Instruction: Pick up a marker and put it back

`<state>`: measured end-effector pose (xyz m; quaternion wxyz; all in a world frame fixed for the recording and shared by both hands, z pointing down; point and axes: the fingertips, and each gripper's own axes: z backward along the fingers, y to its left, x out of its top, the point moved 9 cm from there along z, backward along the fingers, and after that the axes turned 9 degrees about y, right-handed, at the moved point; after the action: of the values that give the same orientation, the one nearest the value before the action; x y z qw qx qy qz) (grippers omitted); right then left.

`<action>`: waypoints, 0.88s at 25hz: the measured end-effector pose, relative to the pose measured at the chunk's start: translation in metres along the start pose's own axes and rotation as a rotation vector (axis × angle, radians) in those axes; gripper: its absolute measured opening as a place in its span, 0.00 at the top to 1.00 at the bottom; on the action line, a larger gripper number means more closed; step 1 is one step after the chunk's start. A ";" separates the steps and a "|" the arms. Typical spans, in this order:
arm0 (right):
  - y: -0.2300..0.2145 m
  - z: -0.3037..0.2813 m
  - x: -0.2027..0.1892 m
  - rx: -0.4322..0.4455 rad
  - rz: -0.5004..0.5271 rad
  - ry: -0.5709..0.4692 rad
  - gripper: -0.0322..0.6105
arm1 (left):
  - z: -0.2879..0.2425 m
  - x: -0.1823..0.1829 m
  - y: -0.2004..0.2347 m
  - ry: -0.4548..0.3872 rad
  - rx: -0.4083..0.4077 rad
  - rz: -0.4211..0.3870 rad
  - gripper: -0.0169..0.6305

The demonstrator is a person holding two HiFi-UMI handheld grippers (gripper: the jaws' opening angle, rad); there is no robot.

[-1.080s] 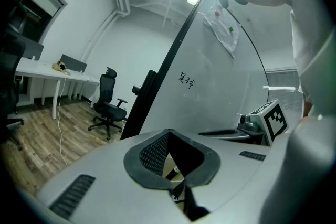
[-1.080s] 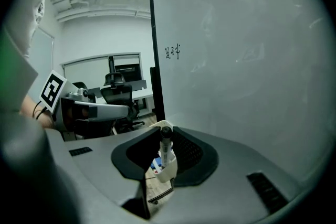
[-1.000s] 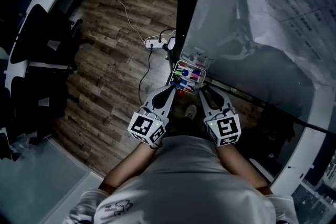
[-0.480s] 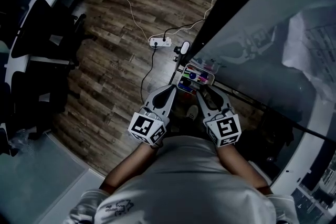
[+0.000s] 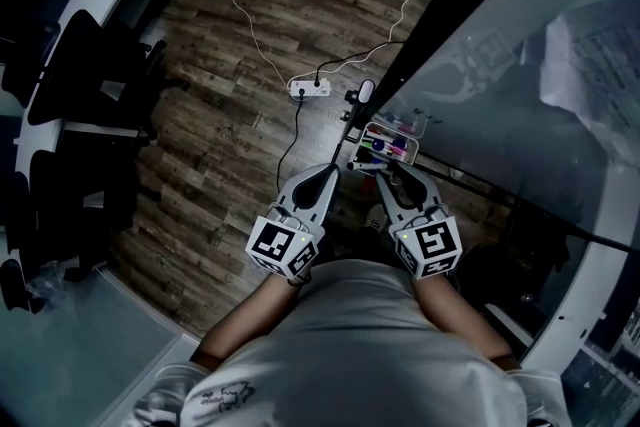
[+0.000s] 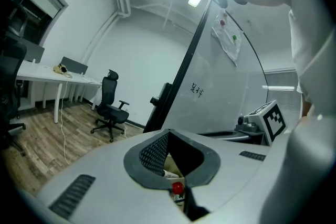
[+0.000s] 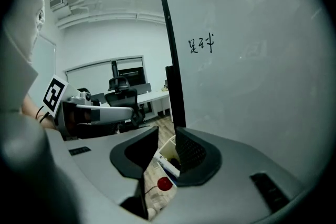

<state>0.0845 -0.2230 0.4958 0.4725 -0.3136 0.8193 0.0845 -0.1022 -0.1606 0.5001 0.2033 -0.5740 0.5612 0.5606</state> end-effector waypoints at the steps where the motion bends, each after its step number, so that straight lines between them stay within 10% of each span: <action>1: 0.003 0.001 -0.001 -0.005 -0.005 -0.007 0.80 | 0.003 0.001 0.000 0.001 -0.005 -0.012 0.97; 22: 0.101 0.014 0.010 -0.214 -0.087 -0.198 0.93 | 0.081 0.050 0.034 -0.022 -0.210 -0.200 0.97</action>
<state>0.0311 -0.1415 0.4637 0.5182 -0.3875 0.7406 0.1813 -0.1783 -0.1210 0.4460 0.2032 -0.6390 0.4372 0.5994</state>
